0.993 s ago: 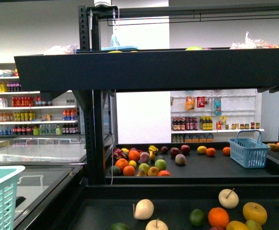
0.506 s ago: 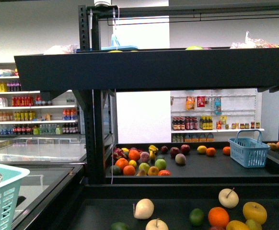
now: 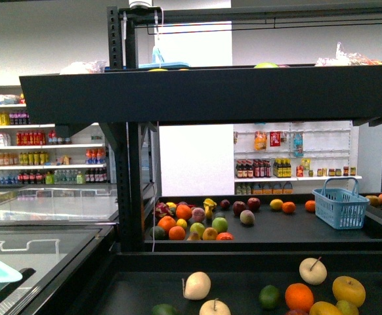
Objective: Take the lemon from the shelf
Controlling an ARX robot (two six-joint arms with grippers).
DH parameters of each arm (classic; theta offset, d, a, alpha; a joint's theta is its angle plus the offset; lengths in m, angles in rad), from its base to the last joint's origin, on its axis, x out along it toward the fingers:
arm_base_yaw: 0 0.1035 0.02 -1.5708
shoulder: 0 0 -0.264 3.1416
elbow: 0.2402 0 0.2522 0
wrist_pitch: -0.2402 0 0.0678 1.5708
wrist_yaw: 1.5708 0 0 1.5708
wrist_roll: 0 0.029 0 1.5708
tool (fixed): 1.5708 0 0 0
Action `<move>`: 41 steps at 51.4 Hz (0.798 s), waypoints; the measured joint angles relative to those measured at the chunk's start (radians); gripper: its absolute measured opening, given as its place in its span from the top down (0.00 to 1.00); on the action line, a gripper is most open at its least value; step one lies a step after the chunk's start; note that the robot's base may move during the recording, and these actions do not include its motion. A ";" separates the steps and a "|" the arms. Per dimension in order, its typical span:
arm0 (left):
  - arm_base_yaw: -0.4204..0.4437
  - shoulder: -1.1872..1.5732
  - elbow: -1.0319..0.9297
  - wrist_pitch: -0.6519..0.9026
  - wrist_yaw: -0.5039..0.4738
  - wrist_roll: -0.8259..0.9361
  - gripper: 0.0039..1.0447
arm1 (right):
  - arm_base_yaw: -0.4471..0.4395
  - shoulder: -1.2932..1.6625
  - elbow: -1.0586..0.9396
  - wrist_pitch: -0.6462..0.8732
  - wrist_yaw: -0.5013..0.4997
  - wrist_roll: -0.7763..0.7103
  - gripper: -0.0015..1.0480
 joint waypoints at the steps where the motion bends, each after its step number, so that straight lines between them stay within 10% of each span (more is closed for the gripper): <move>1: -0.008 -0.004 -0.003 -0.005 0.005 0.006 0.91 | 0.000 0.000 0.000 0.000 0.000 0.000 0.07; 41: -0.464 0.151 -0.046 0.075 0.107 0.195 0.91 | 0.000 0.000 0.000 0.000 0.000 0.000 0.07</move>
